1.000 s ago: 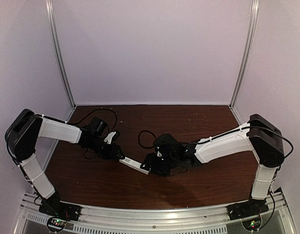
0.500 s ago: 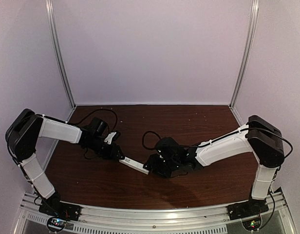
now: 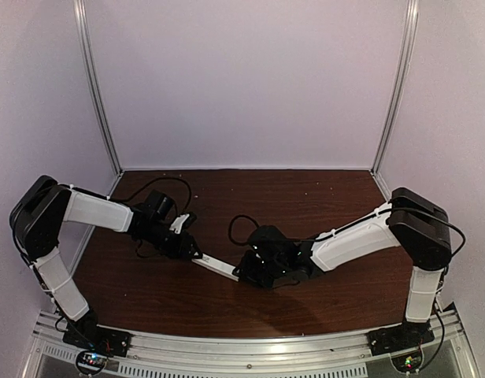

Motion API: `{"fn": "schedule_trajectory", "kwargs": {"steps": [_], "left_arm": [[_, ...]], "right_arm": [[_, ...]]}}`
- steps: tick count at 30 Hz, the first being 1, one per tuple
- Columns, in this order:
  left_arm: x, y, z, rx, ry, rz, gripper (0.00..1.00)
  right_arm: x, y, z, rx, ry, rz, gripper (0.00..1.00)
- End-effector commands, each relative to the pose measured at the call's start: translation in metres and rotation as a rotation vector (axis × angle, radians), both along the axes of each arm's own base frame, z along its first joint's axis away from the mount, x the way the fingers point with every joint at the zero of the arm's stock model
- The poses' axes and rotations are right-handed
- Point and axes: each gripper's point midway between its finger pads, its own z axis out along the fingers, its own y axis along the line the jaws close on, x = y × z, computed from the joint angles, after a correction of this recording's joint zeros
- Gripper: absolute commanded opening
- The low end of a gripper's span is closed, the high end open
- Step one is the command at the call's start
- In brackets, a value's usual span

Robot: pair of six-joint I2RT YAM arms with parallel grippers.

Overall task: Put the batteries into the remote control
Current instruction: Adjust the remote control at the center of the board.

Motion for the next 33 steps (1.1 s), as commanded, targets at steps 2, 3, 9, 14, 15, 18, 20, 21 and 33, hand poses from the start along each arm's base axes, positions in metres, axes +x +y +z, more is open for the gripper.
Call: {"fn": "schedule_trajectory", "kwargs": {"steps": [2,3,9,14,15,18,20,21,33], "left_arm": [[-0.006,0.002,-0.015,0.024,0.033,-0.011,0.35],[-0.006,0.002,-0.015,0.022,0.034,-0.012,0.33],[-0.01,0.0,-0.016,0.001,0.049,-0.016,0.23],[-0.02,-0.002,-0.021,-0.023,0.078,-0.012,0.17],[-0.022,-0.002,-0.022,-0.027,0.084,-0.012,0.17],[-0.029,-0.003,-0.025,-0.04,0.103,-0.009,0.15],[-0.034,-0.003,-0.026,-0.046,0.11,-0.006,0.13],[-0.036,-0.004,-0.027,-0.049,0.119,-0.005,0.13],[-0.052,-0.006,-0.026,-0.085,0.138,-0.021,0.12]], "right_arm": [[-0.003,-0.003,-0.03,-0.077,0.038,0.002,0.25],[-0.004,-0.002,-0.031,-0.086,0.041,0.011,0.27],[-0.006,0.003,-0.042,-0.194,0.065,0.095,0.4],[-0.004,-0.007,-0.049,-0.315,0.06,0.151,0.4],[-0.003,-0.009,-0.05,-0.329,0.06,0.156,0.39],[-0.001,-0.019,-0.055,-0.367,0.067,0.158,0.38],[0.0,-0.023,-0.057,-0.377,0.074,0.153,0.38],[0.0,-0.024,-0.059,-0.383,0.081,0.153,0.38],[0.013,-0.024,-0.054,-0.392,0.092,0.114,0.38]]}}
